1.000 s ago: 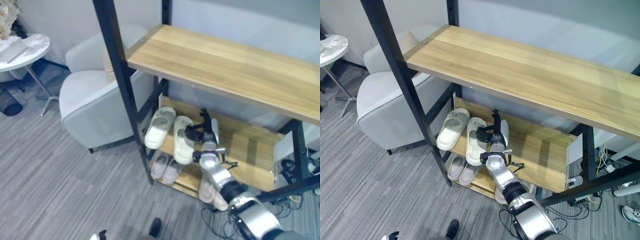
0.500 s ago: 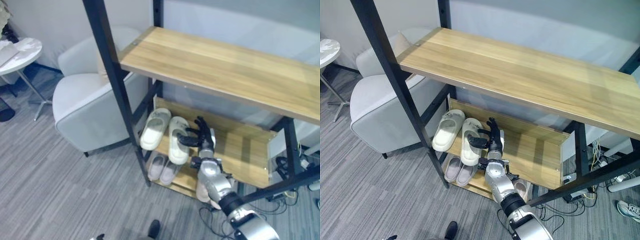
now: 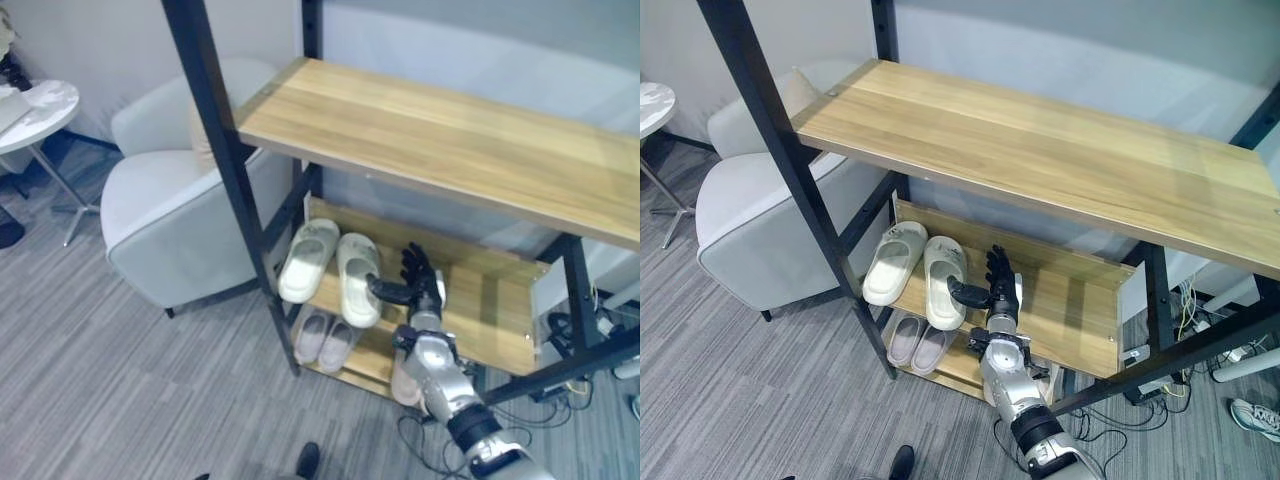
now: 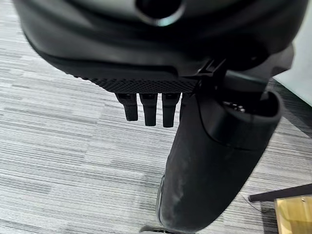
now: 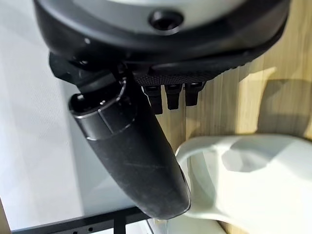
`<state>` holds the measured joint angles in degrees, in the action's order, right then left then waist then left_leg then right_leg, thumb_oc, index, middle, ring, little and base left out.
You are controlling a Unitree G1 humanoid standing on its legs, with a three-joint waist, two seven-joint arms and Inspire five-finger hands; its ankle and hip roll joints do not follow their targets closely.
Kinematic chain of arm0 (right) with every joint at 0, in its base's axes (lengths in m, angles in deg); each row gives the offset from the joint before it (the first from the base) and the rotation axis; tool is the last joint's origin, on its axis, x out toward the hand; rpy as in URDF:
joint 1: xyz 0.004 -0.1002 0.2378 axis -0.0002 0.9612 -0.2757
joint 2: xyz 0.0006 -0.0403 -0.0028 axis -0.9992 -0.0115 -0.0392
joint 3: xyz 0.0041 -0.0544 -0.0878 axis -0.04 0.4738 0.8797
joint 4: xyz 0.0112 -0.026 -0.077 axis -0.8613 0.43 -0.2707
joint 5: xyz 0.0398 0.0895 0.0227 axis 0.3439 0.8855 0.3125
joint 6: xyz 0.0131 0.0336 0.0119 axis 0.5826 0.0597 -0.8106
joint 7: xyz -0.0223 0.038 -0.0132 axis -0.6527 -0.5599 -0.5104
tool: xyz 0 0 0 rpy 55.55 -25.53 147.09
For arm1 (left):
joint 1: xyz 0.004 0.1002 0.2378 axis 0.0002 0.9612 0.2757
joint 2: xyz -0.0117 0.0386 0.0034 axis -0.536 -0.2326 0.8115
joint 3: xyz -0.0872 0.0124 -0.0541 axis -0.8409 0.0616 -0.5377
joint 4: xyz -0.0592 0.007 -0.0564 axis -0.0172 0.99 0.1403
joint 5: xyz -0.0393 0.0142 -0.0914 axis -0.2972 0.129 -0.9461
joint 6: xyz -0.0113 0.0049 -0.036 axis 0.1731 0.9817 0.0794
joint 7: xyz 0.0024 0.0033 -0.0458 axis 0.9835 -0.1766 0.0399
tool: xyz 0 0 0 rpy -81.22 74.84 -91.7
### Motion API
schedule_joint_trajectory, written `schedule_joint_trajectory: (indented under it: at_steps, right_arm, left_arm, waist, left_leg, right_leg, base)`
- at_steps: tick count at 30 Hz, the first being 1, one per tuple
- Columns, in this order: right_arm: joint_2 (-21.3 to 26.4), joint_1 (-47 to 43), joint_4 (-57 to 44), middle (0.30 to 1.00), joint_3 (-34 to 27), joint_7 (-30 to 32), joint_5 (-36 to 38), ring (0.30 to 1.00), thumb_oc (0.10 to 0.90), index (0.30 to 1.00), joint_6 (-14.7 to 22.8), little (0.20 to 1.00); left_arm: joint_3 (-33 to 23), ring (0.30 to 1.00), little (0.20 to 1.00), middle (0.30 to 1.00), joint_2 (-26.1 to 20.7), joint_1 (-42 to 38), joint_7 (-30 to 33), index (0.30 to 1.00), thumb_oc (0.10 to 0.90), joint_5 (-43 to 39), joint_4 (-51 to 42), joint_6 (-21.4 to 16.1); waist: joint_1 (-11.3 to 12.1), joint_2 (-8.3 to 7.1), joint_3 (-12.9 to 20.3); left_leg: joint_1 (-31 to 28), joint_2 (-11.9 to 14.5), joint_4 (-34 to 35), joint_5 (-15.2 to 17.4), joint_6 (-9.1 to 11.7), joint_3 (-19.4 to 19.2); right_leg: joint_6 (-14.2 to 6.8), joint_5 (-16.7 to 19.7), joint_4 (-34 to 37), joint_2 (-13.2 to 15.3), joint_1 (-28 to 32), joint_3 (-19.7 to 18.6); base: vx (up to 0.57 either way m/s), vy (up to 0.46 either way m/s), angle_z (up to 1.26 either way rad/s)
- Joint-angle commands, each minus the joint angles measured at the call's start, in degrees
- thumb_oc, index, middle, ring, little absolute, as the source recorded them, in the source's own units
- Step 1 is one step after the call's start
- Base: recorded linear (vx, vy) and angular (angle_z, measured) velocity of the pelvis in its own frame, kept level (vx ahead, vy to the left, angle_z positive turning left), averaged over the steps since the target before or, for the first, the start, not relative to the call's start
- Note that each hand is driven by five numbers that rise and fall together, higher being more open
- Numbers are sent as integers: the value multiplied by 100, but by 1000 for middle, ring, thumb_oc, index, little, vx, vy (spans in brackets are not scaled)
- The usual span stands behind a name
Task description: Arrange the slippers neatly on the shoe rack.
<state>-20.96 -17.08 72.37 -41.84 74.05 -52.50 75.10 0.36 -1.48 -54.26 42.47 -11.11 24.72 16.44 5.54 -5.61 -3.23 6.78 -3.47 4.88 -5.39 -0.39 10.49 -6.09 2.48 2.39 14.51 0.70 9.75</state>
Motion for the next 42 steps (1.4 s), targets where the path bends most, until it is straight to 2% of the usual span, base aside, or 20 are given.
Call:
schedule_joint_trajectory:
  at_steps: [1, 18, 21, 26, 42]
  right_arm:
    - [299, -299, -790, 900, -204, -331, -84, 900, 800, 900, 651, 900]
    - [93, 181, -611, 900, 191, -1077, 433, 900, 800, 900, 518, 900]
    - [-116, 251, -778, 900, 579, -1381, 762, 900, 800, 900, 506, 900]
    - [-178, 350, -870, 900, 936, -1585, 871, 900, 800, 900, 397, 900]
    - [-519, -72, -697, 900, 1534, -1680, 767, 900, 800, 900, 293, 900]
  left_arm:
    - [66, 900, 900, 900, -47, -97, -48, 900, 800, 44, 189, -110]
    - [25, 900, 900, 900, -73, -110, -269, 900, 800, 18, 201, -156]
    - [-16, 900, 900, 900, -77, -127, -292, 900, 800, -56, 226, -168]
    - [-35, 900, 900, 900, -100, -164, -308, 900, 800, -114, 190, -169]
    - [114, 900, 900, 900, -115, -241, -325, 900, 800, -69, 139, -171]
  waist:
    - [89, 293, -49]
    - [-11, 313, -97]
    - [-47, 325, -122]
    - [-77, 327, -123]
    - [-12, 358, -144]
  left_leg:
    - [-813, 74, 13, 1029, -201, -447]
    - [-801, 98, 13, 997, -183, -491]
    - [-798, 102, 13, 988, -169, -531]
    - [-803, 104, 13, 993, -163, -550]
    - [-789, 90, 13, 982, -170, -573]
  right_leg:
    - [-533, 29, -287, 149, 5, -281]
    - [-532, 59, -351, 137, -60, -334]
    - [-527, 60, -357, 132, -102, -395]
    - [-520, 64, -387, 137, -126, -418]
    - [-522, 91, -400, 159, -143, -420]
  base:
    - [-13, -4, -5]
    - [-11, 0, -3]
    - [-18, -13, -3]
    - [-2, -3, -2]
    - [-5, -6, -3]
